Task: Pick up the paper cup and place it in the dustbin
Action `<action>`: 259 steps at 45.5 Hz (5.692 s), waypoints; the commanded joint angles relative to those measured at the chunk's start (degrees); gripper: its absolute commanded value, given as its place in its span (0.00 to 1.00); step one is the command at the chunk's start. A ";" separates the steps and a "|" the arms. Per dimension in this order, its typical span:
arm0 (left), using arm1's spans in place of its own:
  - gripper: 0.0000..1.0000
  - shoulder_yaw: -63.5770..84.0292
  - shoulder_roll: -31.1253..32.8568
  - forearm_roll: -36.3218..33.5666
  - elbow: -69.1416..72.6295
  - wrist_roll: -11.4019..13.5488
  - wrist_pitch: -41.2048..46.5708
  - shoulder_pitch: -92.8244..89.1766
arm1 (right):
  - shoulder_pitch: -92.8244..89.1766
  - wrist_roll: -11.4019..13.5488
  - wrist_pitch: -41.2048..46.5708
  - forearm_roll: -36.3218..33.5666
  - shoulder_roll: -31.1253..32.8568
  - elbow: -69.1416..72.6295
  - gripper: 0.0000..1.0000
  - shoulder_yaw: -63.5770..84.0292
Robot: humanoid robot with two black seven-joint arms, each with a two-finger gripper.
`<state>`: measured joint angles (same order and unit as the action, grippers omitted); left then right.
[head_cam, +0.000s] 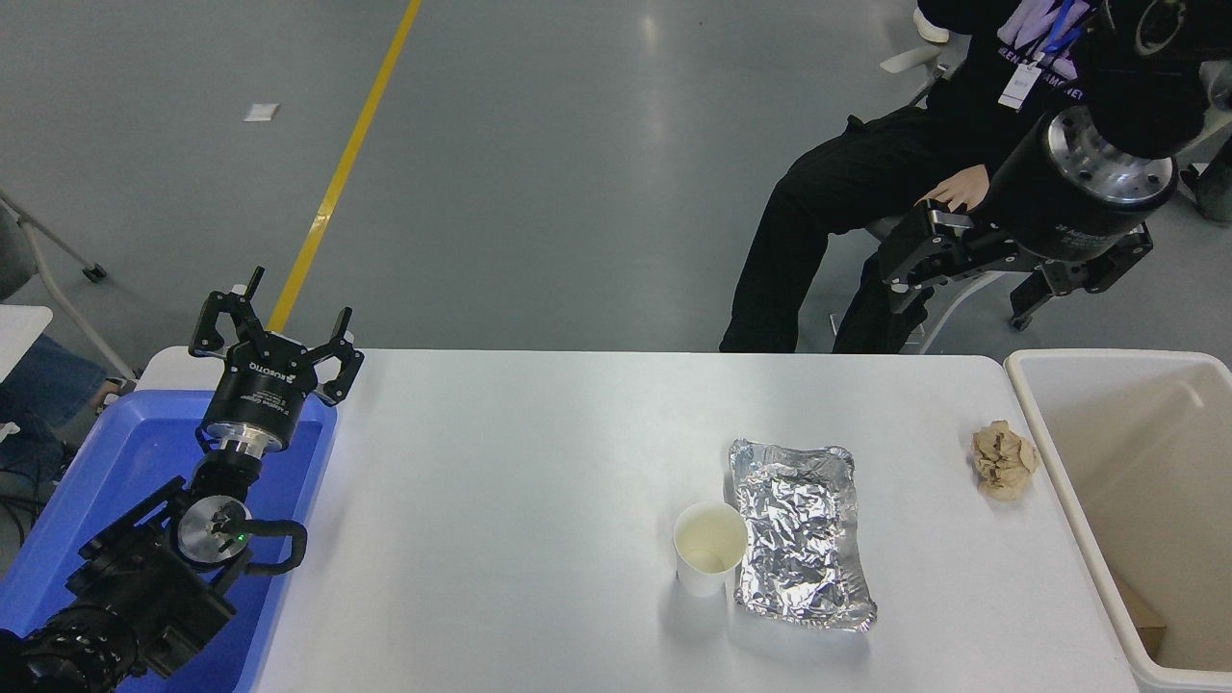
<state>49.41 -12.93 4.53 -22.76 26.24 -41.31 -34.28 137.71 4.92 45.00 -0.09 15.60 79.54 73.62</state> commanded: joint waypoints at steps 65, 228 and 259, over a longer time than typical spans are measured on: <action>0.98 -0.02 -0.07 0.04 0.00 -0.05 0.00 0.00 | -0.16 0.00 0.00 0.00 0.05 0.00 1.00 0.12; 0.98 0.07 -0.07 0.04 0.00 0.13 0.00 0.00 | -54.04 0.61 -27.42 24.87 -13.58 -15.56 0.21 -28.98; 0.98 0.07 -0.07 0.04 0.00 0.04 0.00 0.00 | -52.37 0.61 -25.75 23.91 -13.05 -14.85 0.00 -28.10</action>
<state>49.48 -13.01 4.57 -22.76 26.30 -41.31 -34.28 84.66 5.54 18.96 24.17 2.40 64.45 45.31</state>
